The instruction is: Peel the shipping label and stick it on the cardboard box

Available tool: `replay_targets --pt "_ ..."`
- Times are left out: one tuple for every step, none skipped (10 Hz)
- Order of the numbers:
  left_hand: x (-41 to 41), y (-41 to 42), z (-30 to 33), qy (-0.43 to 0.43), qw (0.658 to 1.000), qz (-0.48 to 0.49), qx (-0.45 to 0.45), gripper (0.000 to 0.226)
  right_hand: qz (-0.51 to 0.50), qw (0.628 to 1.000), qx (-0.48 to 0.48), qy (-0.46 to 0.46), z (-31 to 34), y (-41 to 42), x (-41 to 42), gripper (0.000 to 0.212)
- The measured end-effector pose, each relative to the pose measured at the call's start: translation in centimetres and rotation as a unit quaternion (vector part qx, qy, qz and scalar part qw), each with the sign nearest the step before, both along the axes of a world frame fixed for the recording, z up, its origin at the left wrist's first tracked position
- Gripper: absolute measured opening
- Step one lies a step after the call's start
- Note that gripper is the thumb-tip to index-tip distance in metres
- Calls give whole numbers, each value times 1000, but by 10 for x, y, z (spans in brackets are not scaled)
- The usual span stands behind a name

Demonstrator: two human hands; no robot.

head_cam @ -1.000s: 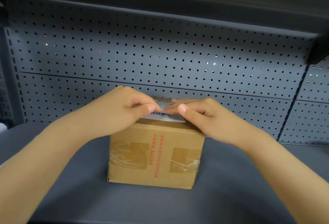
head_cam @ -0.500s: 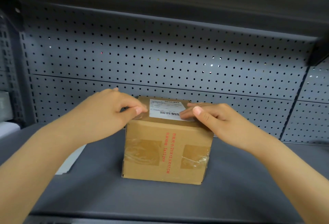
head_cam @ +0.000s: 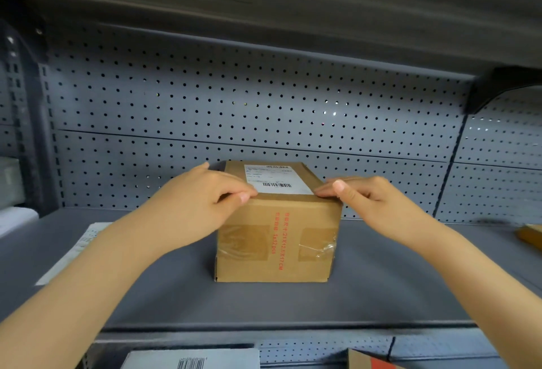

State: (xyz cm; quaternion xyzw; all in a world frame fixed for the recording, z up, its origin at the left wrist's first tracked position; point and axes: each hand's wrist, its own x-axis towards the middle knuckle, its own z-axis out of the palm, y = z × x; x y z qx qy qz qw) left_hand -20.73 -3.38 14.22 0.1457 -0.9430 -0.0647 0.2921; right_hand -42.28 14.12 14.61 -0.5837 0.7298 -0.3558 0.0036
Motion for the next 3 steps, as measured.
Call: replay_targets --pt "2 5 -5 -3 1000 -8 15 34 -27 999 -4 21 0 7 8 40" --pt "2 7 -11 -19 999 -8 43 41 -51 998 7 42 0 8 21 40" --pt "12 14 -17 -10 997 -33 73 52 -78 989 -124 26 15 29 53 28"
